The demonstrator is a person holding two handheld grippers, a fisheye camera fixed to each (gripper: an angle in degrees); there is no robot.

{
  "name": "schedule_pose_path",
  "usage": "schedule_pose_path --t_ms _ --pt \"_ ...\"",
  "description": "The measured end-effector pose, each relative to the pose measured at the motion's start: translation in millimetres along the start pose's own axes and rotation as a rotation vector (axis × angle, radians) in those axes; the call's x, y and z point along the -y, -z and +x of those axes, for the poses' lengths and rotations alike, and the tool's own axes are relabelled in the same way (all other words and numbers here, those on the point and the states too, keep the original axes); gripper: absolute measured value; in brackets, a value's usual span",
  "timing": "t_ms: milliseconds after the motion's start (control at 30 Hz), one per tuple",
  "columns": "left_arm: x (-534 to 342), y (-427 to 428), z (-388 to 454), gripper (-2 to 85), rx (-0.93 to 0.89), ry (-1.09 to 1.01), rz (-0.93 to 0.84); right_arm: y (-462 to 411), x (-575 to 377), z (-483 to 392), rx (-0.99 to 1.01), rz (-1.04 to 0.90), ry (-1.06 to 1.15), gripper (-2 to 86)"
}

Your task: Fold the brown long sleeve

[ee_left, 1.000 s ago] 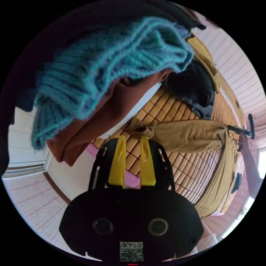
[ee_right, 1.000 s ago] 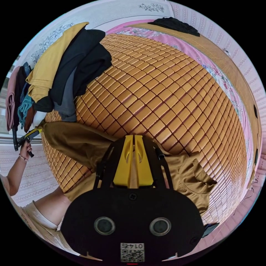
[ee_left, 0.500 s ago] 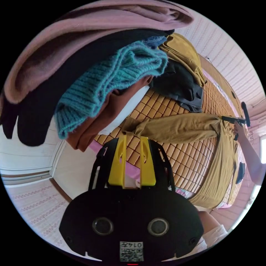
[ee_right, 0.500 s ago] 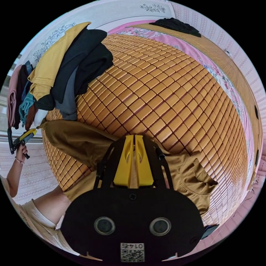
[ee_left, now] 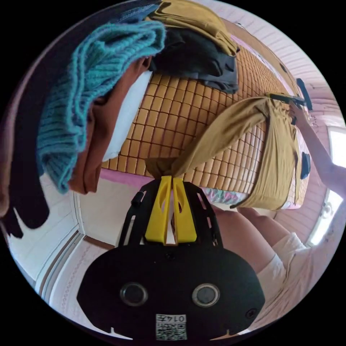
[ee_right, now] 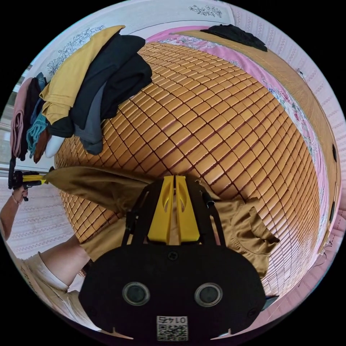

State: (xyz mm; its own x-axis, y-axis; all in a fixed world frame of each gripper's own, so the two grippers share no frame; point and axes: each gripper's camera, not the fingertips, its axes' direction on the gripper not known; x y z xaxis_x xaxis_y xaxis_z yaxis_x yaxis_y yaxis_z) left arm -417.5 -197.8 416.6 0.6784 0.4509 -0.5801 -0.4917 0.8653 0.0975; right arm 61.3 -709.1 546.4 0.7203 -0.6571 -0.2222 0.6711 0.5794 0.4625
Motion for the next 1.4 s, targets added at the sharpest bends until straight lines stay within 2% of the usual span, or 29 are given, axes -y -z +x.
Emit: schedule_pose_path --t_ms 133,300,400,533,733,867,967,1100,1133,1267,1400 --pt "-11.7 29.8 -9.5 -0.8 -0.044 0.033 -0.007 9.7 3.2 -8.6 0.012 0.012 0.037 -0.2" --pt "10.3 26.8 -50.6 1.7 0.047 0.283 0.170 4.4 15.5 1.1 -0.002 0.011 -0.093 0.0" --pt "9.9 27.4 -42.2 4.4 0.050 0.295 0.237 12.8 16.8 11.0 0.027 0.052 -0.139 0.6" --pt "4.4 17.9 -32.8 5.5 0.090 0.259 0.219 19.1 15.4 -6.3 0.085 0.073 -0.046 3.4" --pt "16.5 -10.6 -38.5 8.0 0.076 0.291 0.204 1.8 10.7 -73.0 -0.022 0.024 0.160 7.3" --pt "27.6 -30.7 -36.8 4.2 0.134 0.237 0.136 -15.7 13.8 -87.6 -0.038 -0.010 0.167 5.5" --pt "26.2 -29.5 -40.3 0.2 0.052 0.260 0.079 -17.4 15.3 -91.0 -0.039 -0.023 0.170 0.2" --pt "4.1 -4.9 -27.5 0.1 -0.265 0.185 0.067 -13.6 12.3 -95.4 -0.031 -0.019 0.189 -0.3" --pt "1.2 0.6 -26.0 0.4 -0.273 0.179 0.081 -12.9 11.7 -95.6 -0.030 -0.016 0.189 -0.3" --pt "-9.5 14.1 -25.3 4.3 0.113 0.262 0.154 -12.8 11.4 -93.8 0.005 -0.025 0.163 -0.2" --pt "-10.2 -2.0 -26.5 6.0 0.027 0.315 0.159 -8.5 11.0 -96.4 0.001 -0.032 0.162 -0.2"
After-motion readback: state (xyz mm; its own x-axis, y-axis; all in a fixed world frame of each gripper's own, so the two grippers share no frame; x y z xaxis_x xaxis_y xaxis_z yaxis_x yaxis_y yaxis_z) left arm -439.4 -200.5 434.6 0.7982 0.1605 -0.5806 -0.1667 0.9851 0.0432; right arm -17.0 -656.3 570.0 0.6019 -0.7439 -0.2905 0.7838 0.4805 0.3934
